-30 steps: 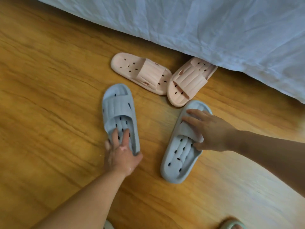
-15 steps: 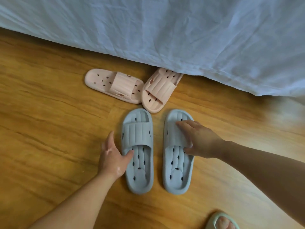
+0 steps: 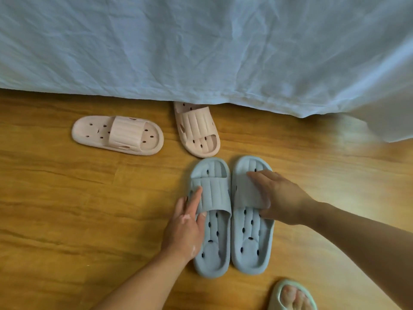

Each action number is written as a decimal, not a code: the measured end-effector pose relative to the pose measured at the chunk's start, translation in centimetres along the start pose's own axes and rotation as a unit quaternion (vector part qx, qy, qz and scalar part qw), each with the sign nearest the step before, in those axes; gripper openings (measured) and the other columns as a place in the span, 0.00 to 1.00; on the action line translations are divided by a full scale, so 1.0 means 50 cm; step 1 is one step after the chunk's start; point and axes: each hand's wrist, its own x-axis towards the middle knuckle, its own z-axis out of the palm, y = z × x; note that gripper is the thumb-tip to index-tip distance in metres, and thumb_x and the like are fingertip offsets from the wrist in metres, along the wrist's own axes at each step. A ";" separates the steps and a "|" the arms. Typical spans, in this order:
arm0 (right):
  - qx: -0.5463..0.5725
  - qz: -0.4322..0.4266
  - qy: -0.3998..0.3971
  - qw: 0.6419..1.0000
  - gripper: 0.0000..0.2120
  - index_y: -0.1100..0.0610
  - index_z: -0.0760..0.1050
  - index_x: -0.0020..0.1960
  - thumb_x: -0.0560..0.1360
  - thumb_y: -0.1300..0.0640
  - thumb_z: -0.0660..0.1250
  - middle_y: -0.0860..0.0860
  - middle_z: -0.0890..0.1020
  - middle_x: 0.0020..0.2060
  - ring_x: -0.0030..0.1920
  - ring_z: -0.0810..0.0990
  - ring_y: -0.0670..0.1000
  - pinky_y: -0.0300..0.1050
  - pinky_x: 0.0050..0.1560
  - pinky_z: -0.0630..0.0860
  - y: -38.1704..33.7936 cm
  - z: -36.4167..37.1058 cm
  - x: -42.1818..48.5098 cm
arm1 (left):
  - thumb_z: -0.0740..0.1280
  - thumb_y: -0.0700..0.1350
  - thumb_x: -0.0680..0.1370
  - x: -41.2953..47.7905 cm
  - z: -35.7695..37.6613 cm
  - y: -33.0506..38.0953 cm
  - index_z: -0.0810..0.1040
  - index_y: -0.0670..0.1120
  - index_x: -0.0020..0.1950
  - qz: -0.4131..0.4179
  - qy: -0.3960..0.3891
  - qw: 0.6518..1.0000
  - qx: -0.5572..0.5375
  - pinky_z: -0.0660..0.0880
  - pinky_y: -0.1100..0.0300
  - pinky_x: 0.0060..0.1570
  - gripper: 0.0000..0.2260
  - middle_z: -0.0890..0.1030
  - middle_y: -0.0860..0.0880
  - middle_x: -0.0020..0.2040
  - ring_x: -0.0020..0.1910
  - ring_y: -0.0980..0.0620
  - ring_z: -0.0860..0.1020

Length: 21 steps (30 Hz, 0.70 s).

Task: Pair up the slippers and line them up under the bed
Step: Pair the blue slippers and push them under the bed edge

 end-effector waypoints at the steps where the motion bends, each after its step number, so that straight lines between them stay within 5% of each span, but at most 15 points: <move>1: 0.014 0.023 0.006 1.000 0.48 0.46 0.56 0.77 0.64 0.48 0.76 0.47 0.69 0.68 0.64 0.70 0.54 0.48 0.52 0.74 0.015 0.003 -0.016 | 0.56 0.53 0.82 0.015 0.005 0.016 0.46 0.73 0.73 0.018 -0.017 1.000 0.008 0.72 0.50 0.66 0.27 0.59 0.51 0.78 0.71 0.49 0.69; 10: 0.117 0.265 0.029 0.957 0.59 0.46 0.46 0.78 0.58 0.30 0.75 0.54 0.73 0.66 0.56 0.79 0.56 0.50 0.47 0.77 0.013 0.057 -0.116 | 0.58 0.35 0.79 0.221 0.025 0.218 0.56 0.63 0.77 0.178 -0.137 0.969 0.106 0.58 0.55 0.76 0.33 0.54 0.52 0.81 0.78 0.51 0.57; 13: 0.069 0.272 0.030 0.959 0.56 0.47 0.51 0.76 0.58 0.23 0.69 0.52 0.76 0.63 0.57 0.79 0.56 0.52 0.46 0.78 0.028 0.006 -0.107 | 0.63 0.39 0.76 0.209 0.005 0.244 0.55 0.57 0.78 0.191 -0.087 0.974 0.084 0.58 0.52 0.76 0.34 0.59 0.51 0.79 0.77 0.50 0.58; 15: 0.028 0.212 0.050 0.976 0.54 0.46 0.51 0.77 0.61 0.23 0.67 0.51 0.69 0.70 0.64 0.74 0.57 0.55 0.53 0.77 0.053 -0.044 -0.079 | 0.68 0.45 0.73 0.156 0.001 0.213 0.59 0.54 0.76 0.150 -0.003 0.987 0.060 0.65 0.51 0.72 0.33 0.64 0.49 0.75 0.73 0.47 0.63; 17: 0.010 0.080 0.049 0.996 0.52 0.43 0.49 0.79 0.64 0.28 0.70 0.49 0.55 0.78 0.75 0.60 0.56 0.57 0.64 0.73 0.065 -0.083 -0.038 | 0.71 0.55 0.70 0.079 0.021 0.162 0.59 0.55 0.74 0.110 0.011 0.987 0.120 0.67 0.47 0.70 0.36 0.59 0.49 0.75 0.74 0.45 0.61; 21: -0.091 -0.102 -0.065 0.988 0.53 0.37 0.46 0.79 0.63 0.30 0.73 0.45 0.39 0.80 0.78 0.35 0.53 0.65 0.73 0.54 0.045 -0.099 0.035 | 0.67 0.70 0.67 0.008 0.074 0.080 0.47 0.64 0.77 0.040 -0.064 0.961 0.266 0.45 0.31 0.72 0.45 0.36 0.49 0.79 0.77 0.44 0.32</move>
